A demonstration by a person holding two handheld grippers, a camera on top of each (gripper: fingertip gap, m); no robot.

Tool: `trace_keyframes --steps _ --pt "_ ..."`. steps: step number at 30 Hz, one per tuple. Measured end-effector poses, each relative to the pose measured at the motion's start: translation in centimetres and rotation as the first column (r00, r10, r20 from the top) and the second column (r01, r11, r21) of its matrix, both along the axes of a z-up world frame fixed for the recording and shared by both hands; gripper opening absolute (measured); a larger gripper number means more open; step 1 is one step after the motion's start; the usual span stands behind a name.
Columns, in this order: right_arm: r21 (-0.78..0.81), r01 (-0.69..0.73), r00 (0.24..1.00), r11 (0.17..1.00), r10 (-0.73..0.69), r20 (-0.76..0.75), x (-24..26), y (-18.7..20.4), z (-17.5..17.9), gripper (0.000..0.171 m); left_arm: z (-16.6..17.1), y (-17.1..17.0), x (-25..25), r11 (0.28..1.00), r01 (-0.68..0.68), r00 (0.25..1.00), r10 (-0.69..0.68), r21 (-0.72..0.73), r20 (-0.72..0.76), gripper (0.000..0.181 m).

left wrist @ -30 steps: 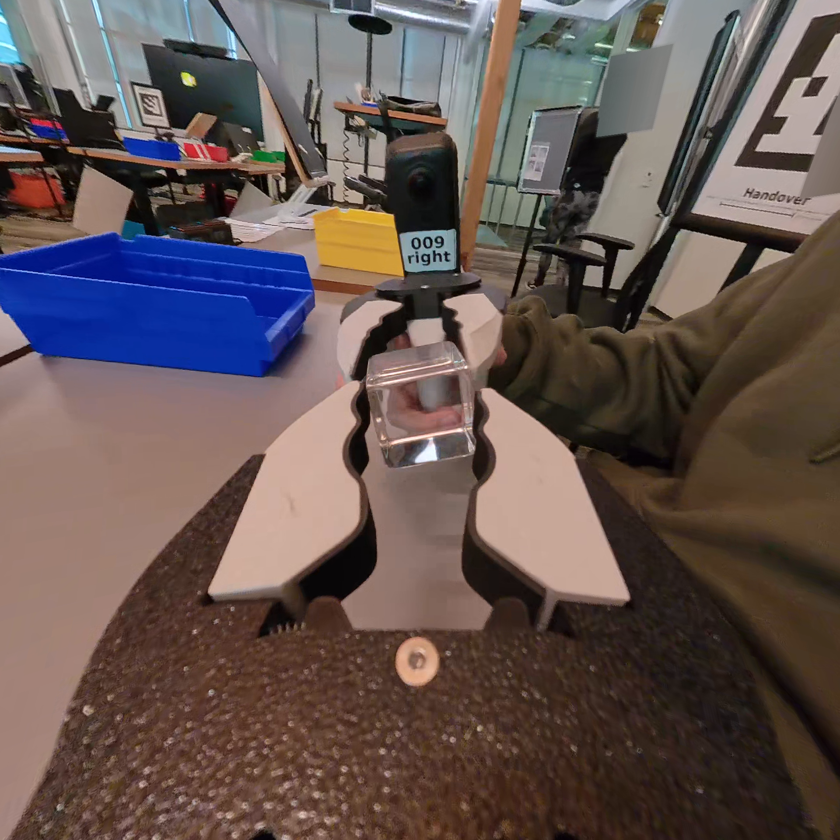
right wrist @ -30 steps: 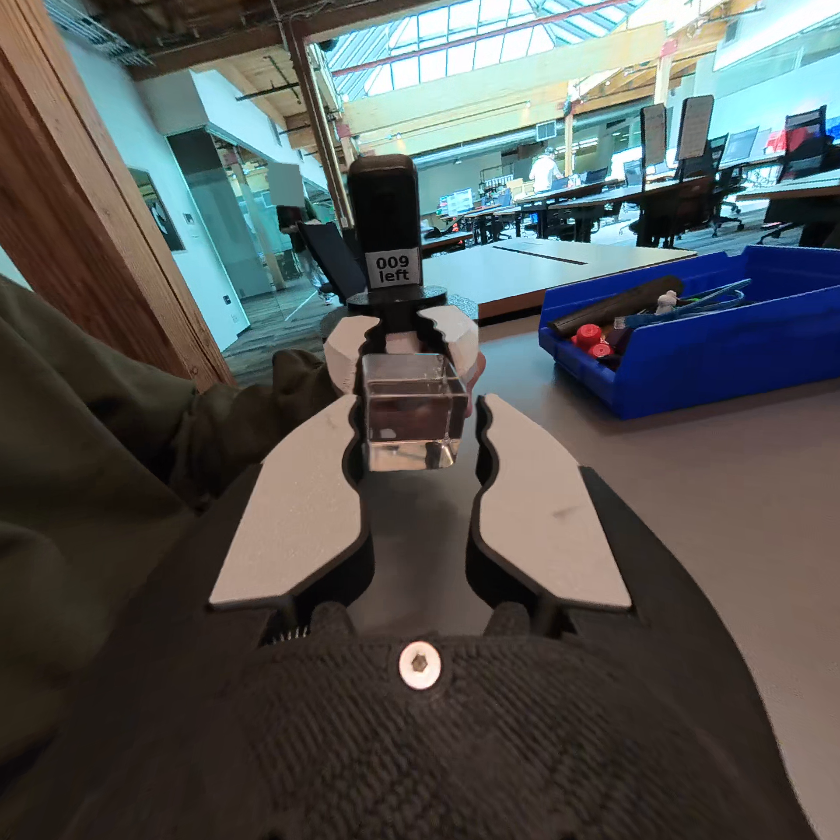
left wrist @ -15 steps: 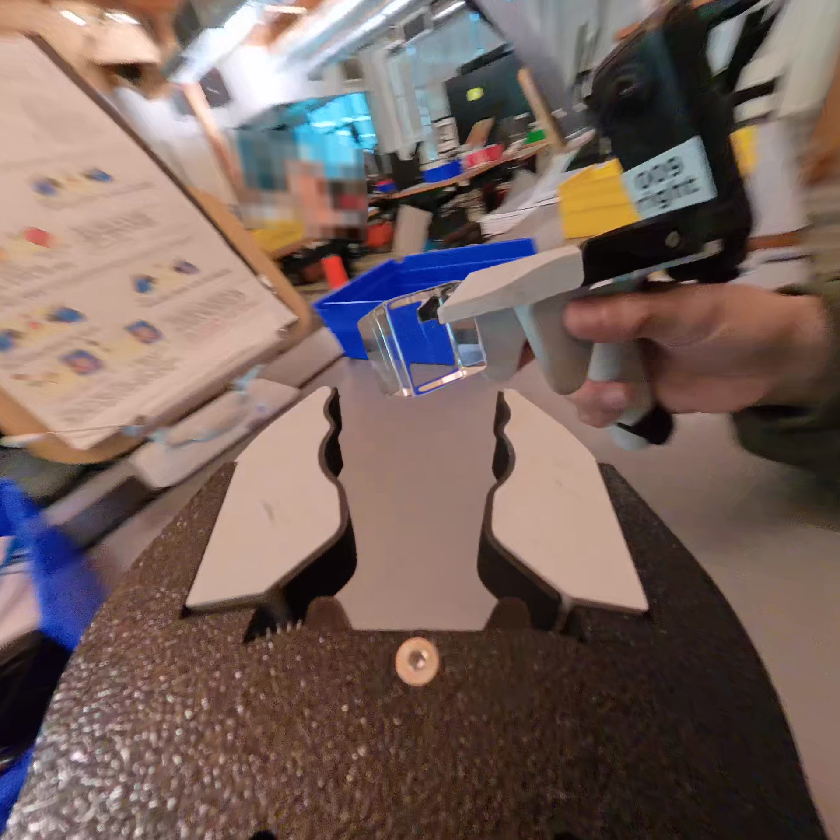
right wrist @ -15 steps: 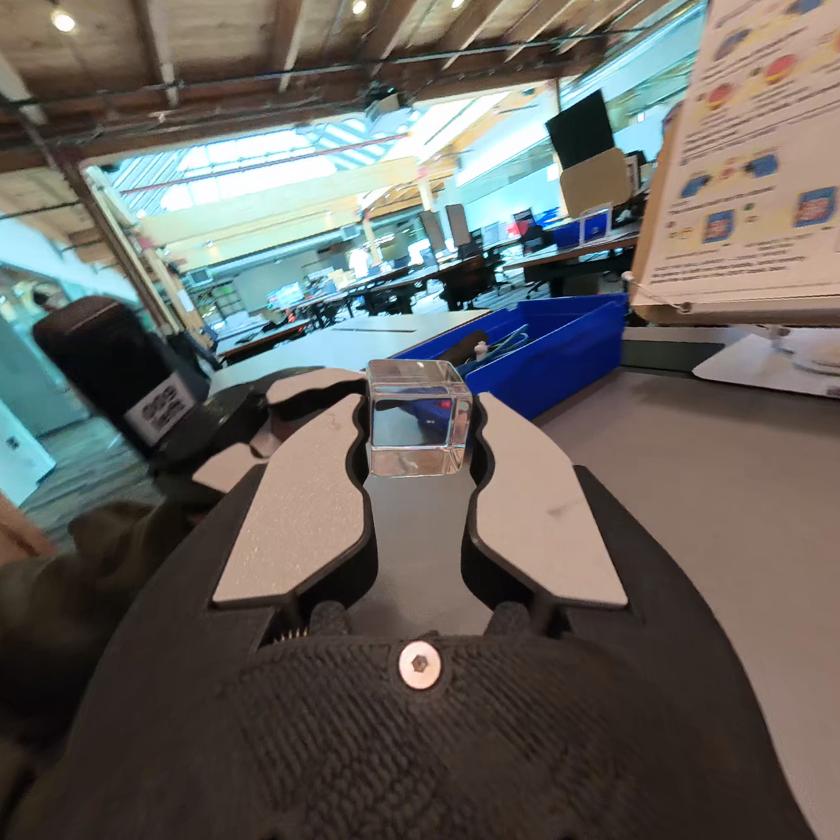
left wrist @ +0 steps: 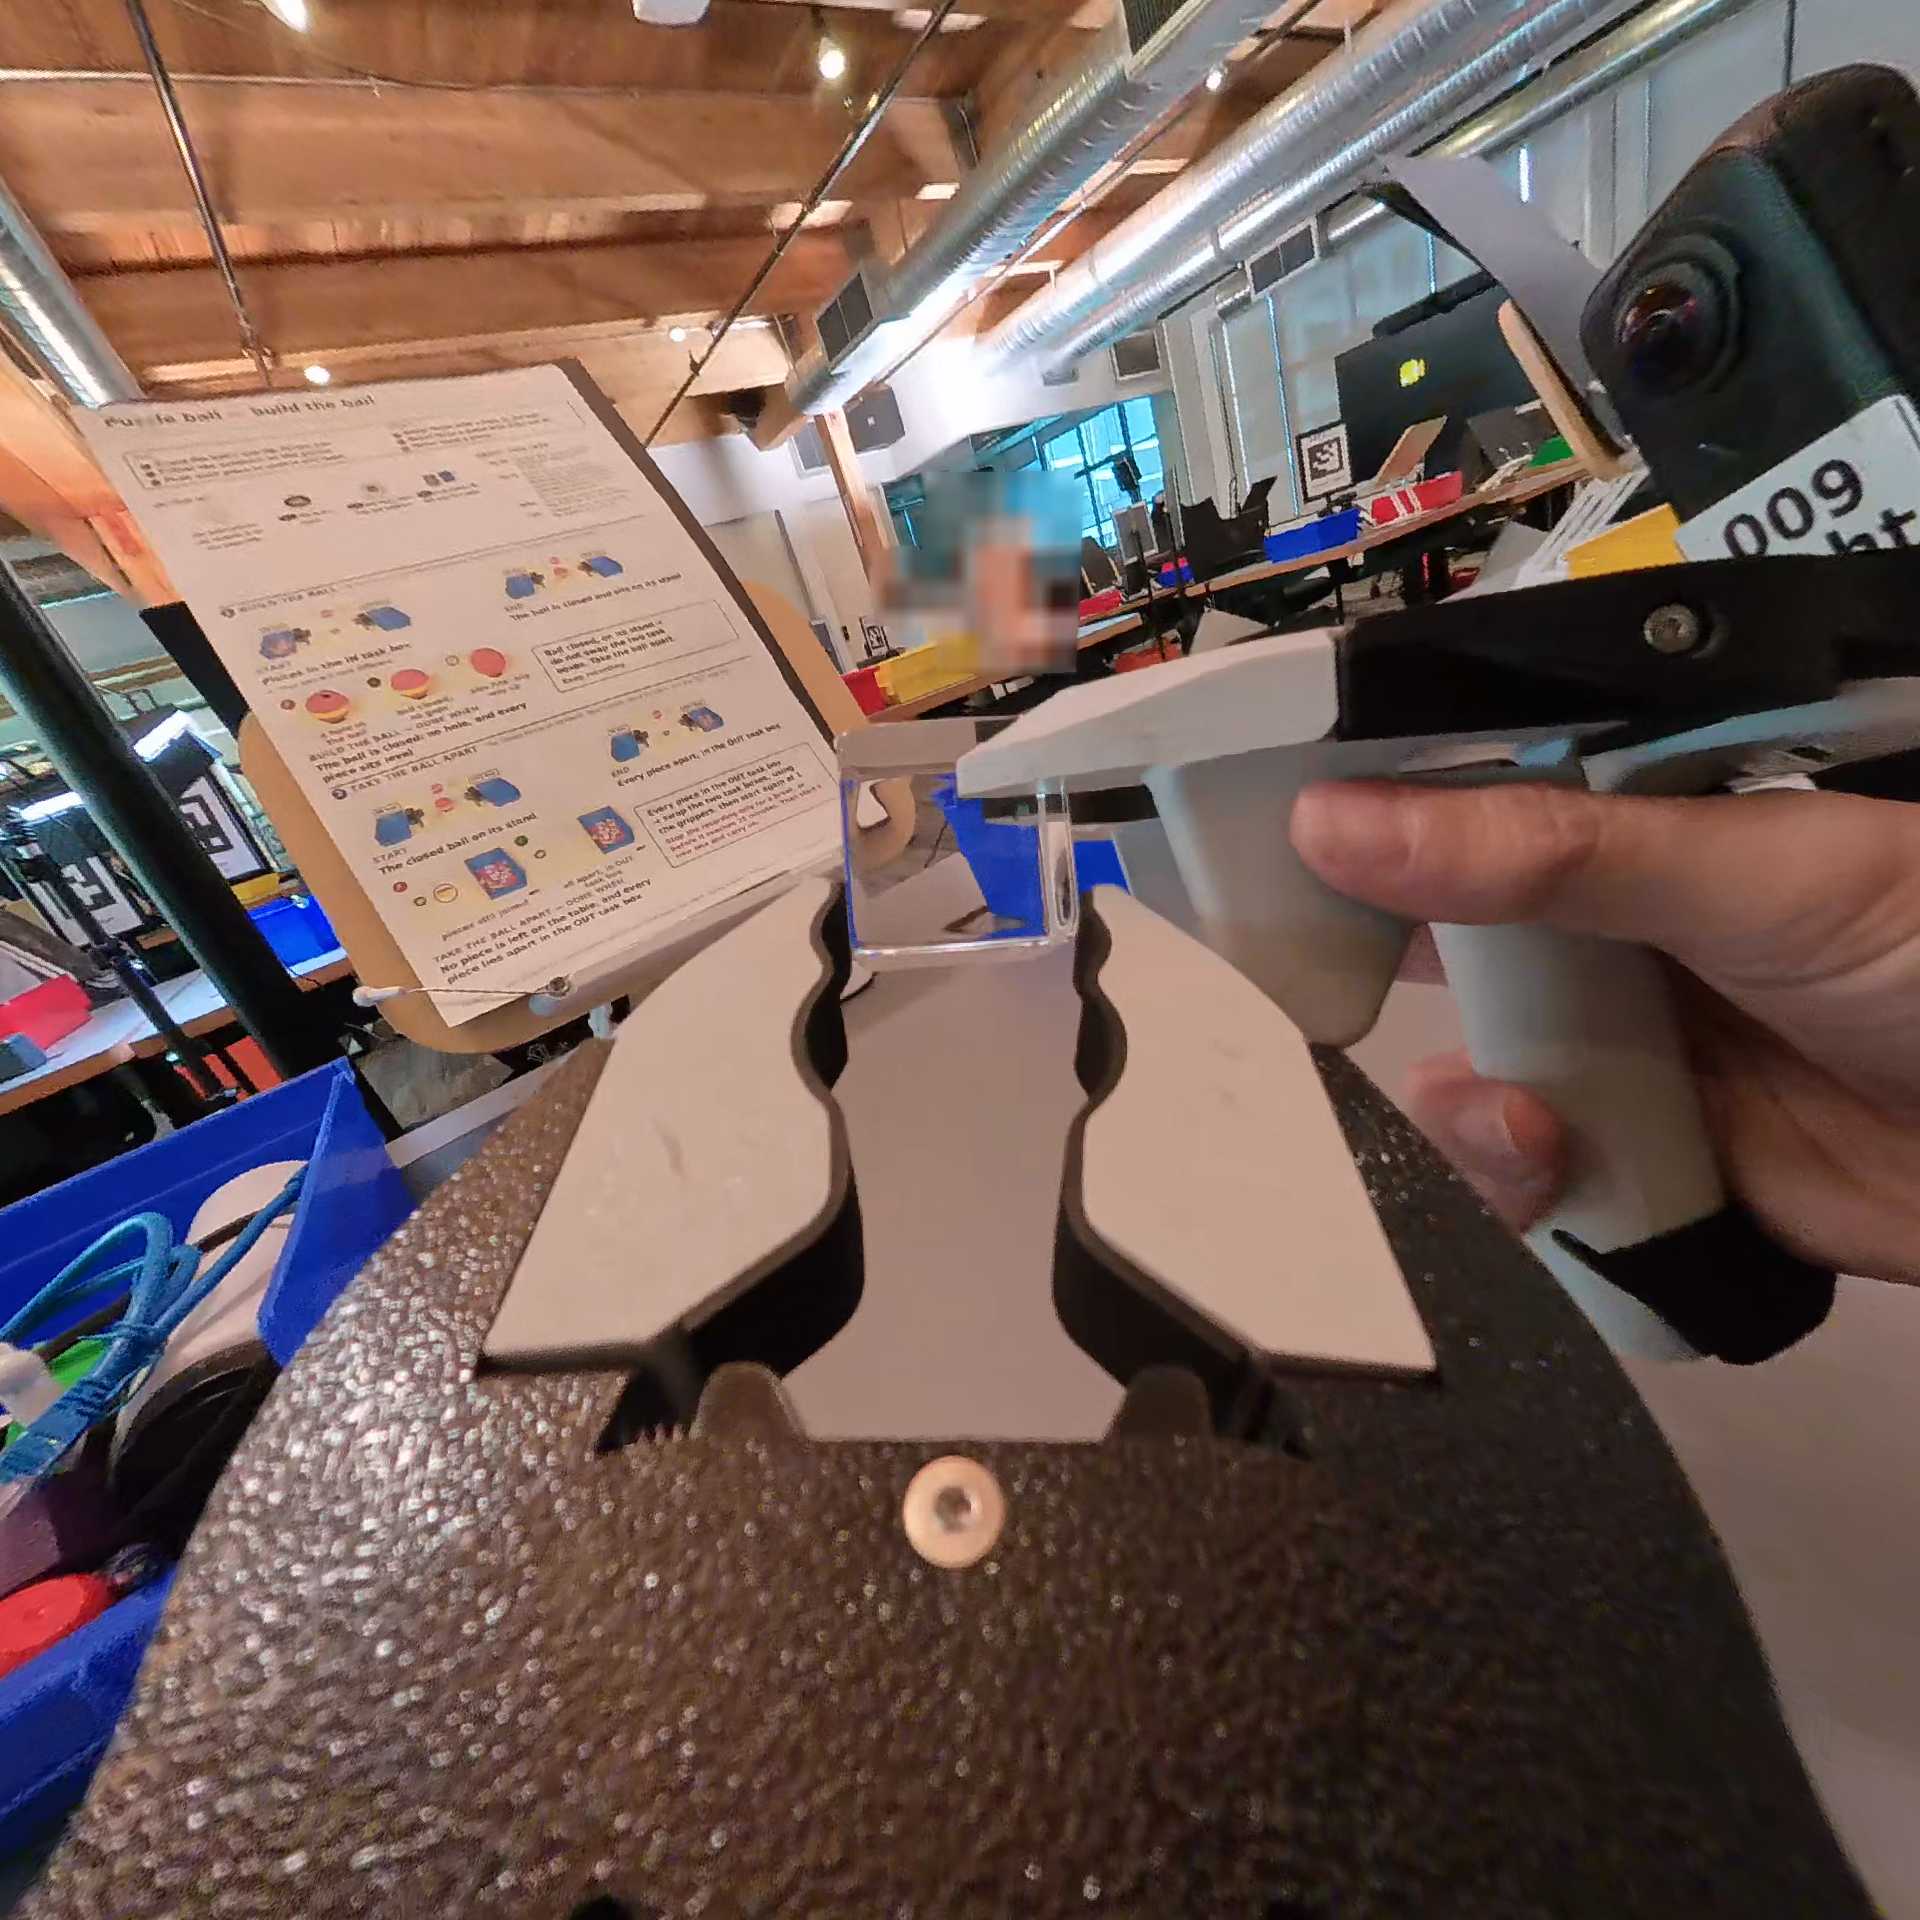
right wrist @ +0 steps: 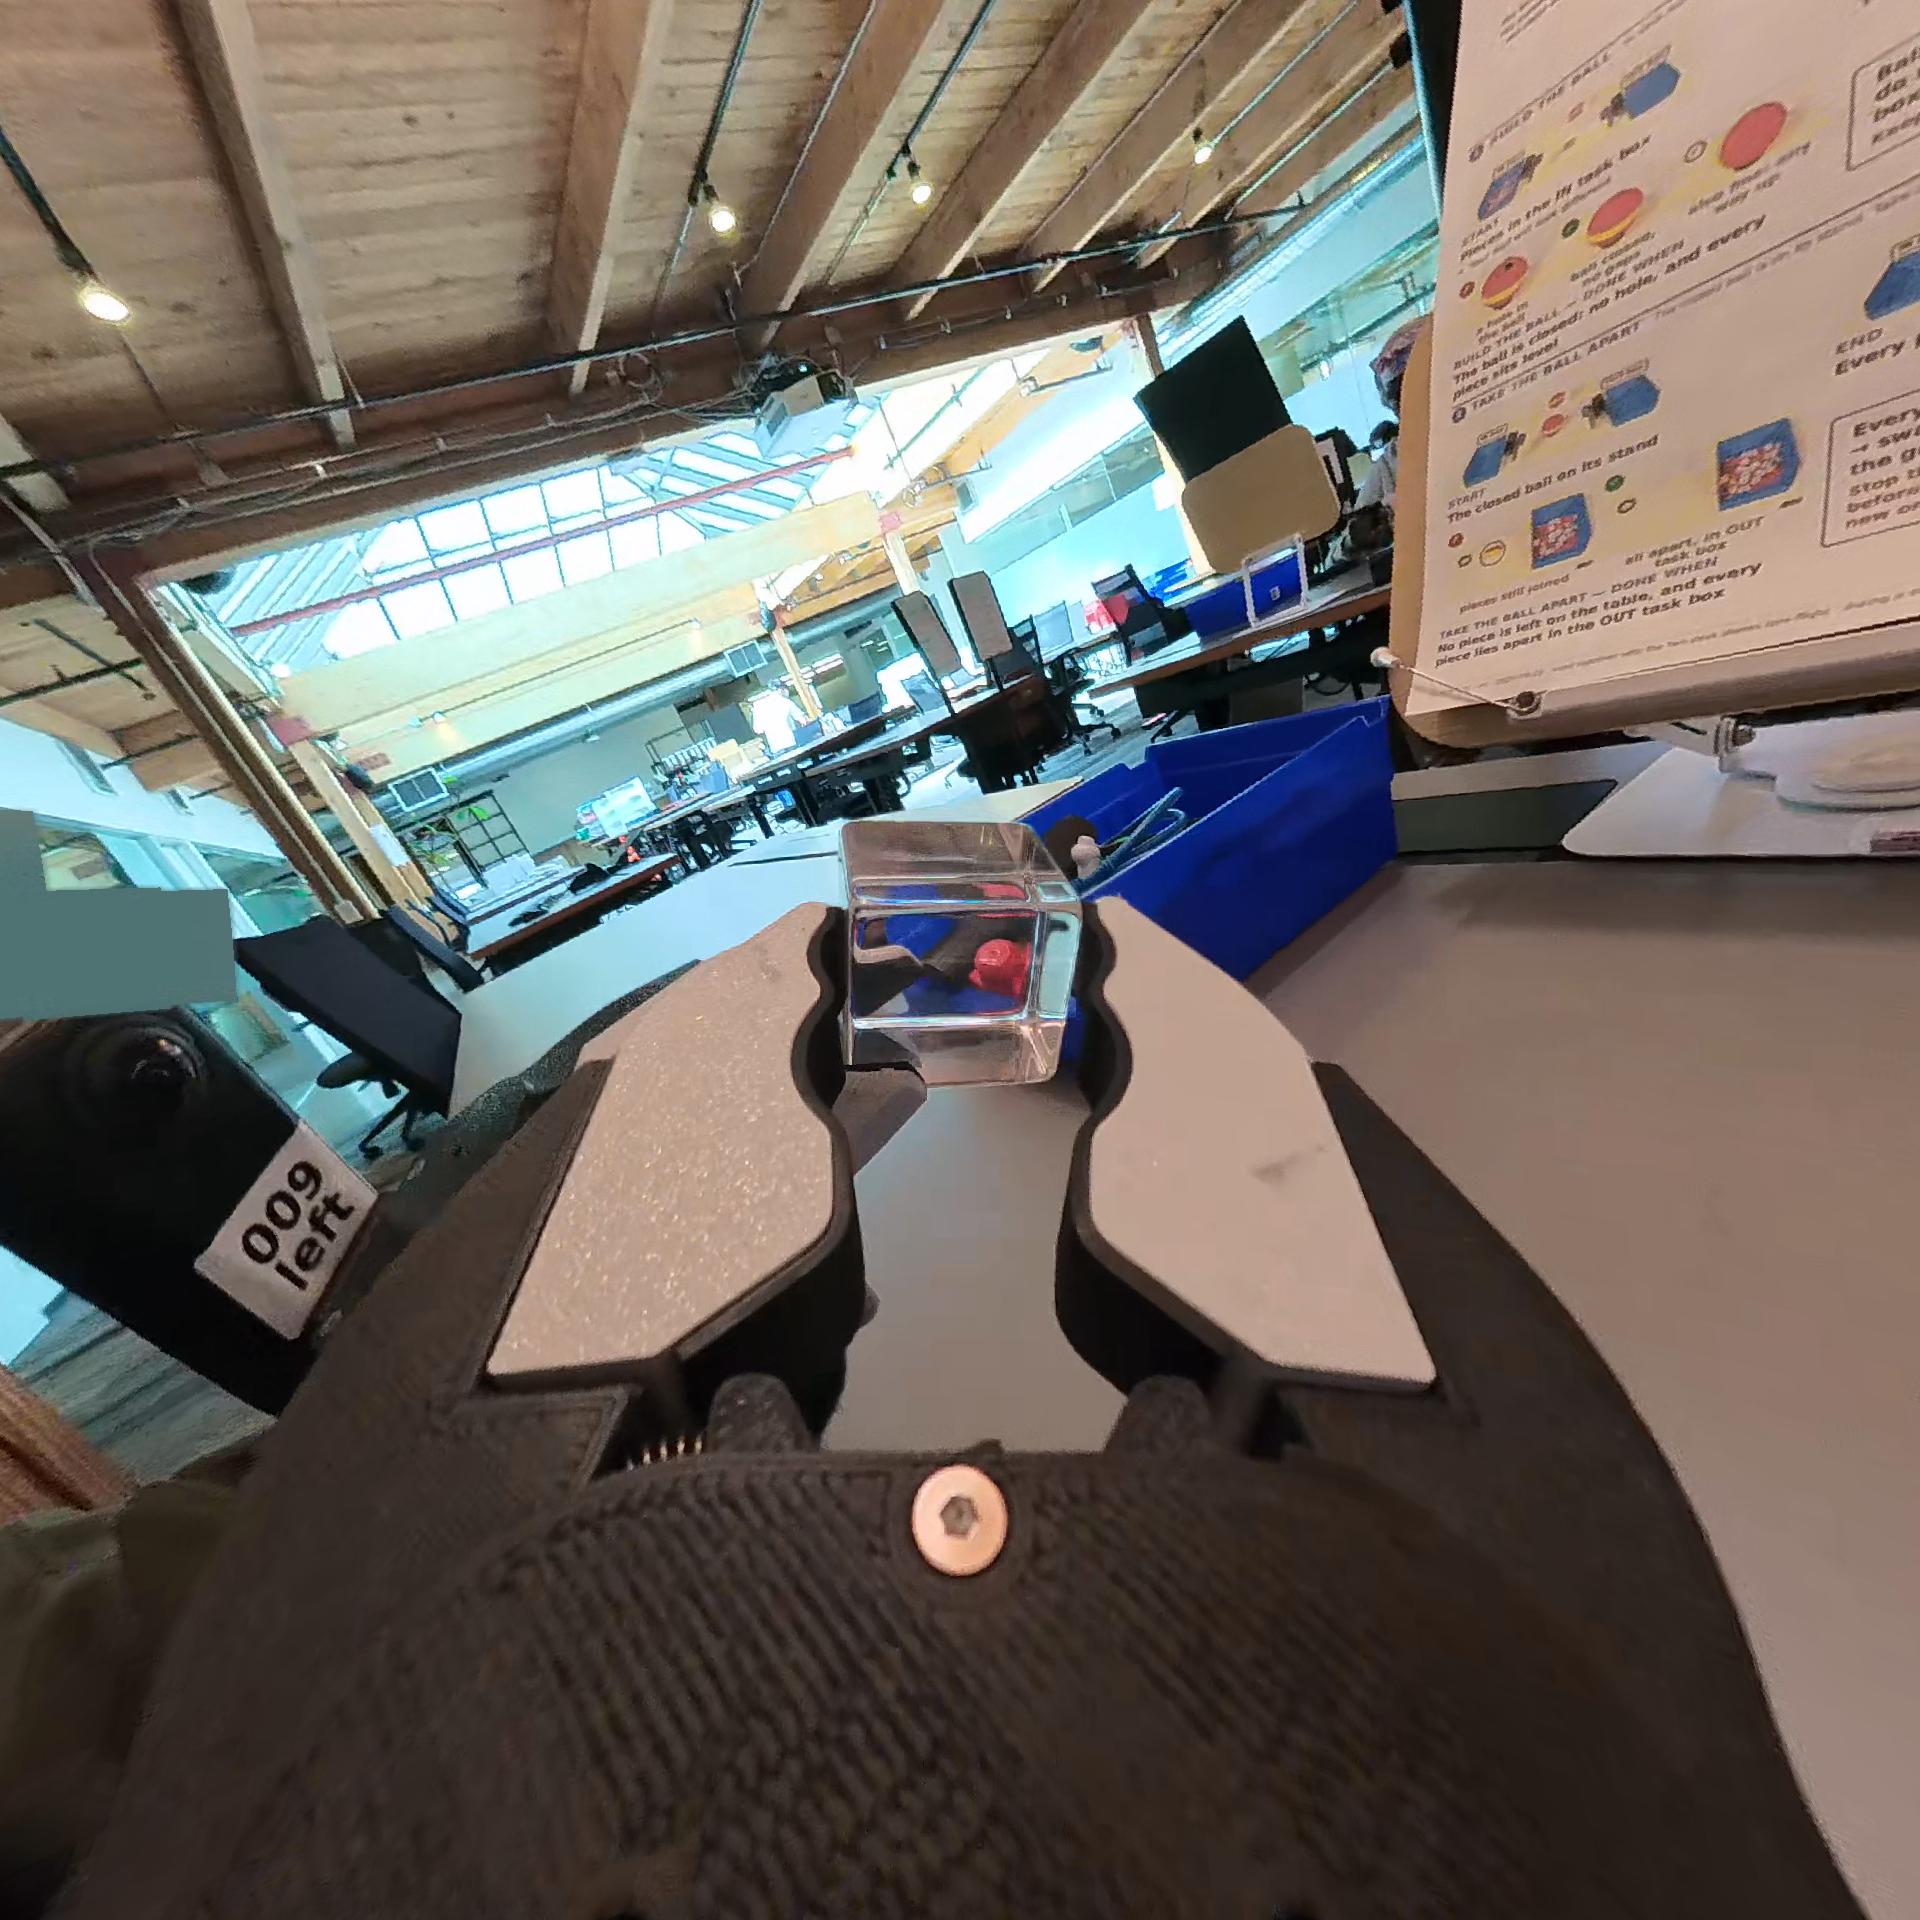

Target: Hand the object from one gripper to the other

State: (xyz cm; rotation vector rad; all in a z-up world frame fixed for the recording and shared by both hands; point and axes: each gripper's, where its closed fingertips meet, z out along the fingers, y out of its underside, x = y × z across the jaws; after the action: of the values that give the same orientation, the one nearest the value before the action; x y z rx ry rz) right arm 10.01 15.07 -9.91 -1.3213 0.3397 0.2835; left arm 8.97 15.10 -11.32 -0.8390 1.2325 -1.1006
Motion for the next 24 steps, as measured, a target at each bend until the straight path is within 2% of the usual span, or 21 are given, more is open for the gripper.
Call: trace_keyframes --steps 1,3,5,7,8,10,13,15,17,20,24 --pt "-0.005 0.006 1.000 1.000 -0.006 0.007 0.1 0.0 -0.2 0.042 -0.2 0.1 0.1 1.000 0.009 1.000 -0.009 0.000 -0.012 0.041" --pt "-0.006 -0.008 1.000 1.000 0.008 0.017 0.0 0.1 -0.2 0.042 -0.3 0.2 0.1 1.000 0.027 0.999 -0.027 0.001 -0.025 0.041" --pt "-0.028 -0.051 0.995 0.998 0.053 0.087 -0.3 0.0 -0.1 0.052 0.0 0.3 0.0 0.996 0.078 0.997 -0.079 -0.035 -0.028 0.040" --pt "-0.057 -0.109 0.977 0.992 0.118 0.175 -0.6 -0.3 0.2 0.061 0.4 0.6 -0.2 0.974 0.177 0.983 -0.183 -0.145 -0.031 0.040" --pt "-0.058 -0.128 0.972 0.990 0.137 0.192 -0.5 -0.6 0.4 0.070 0.6 0.5 -0.3 0.940 0.264 0.961 -0.277 -0.215 -0.030 0.041" --pt "0.003 -0.192 0.967 0.981 0.188 0.174 -0.4 -1.5 1.5 0.071 0.9 0.3 -1.0 0.827 0.427 0.891 -0.455 -0.365 0.011 0.041" --pt "0.088 -0.329 0.943 0.940 0.323 0.078 -1.0 -2.3 2.0 0.069 1.2 0.3 -2.0 0.641 0.578 0.781 -0.614 -0.505 0.113 0.041" --pt "0.101 -0.401 0.916 0.911 0.399 0.044 -1.9 -2.1 1.6 0.063 1.2 -0.4 -2.5 0.526 0.649 0.701 -0.695 -0.550 0.163 0.042" --pt "0.105 -0.442 0.897 0.891 0.440 0.038 -2.9 -1.7 1.4 0.057 1.0 -1.2 -2.9 0.461 0.692 0.643 -0.743 -0.556 0.185 0.041" --pt "0.065 -0.437 0.899 0.897 0.432 0.073 -3.5 -1.2 1.0 0.045 1.0 -2.0 -3.3 0.416 0.720 0.601 -0.773 -0.555 0.202 0.041" --pt "0.034 -0.419 0.906 0.907 0.417 0.070 -3.2 -1.0 1.1 0.045 1.1 -1.8 -3.0 0.463 0.707 0.633 -0.752 -0.534 0.185 0.041"
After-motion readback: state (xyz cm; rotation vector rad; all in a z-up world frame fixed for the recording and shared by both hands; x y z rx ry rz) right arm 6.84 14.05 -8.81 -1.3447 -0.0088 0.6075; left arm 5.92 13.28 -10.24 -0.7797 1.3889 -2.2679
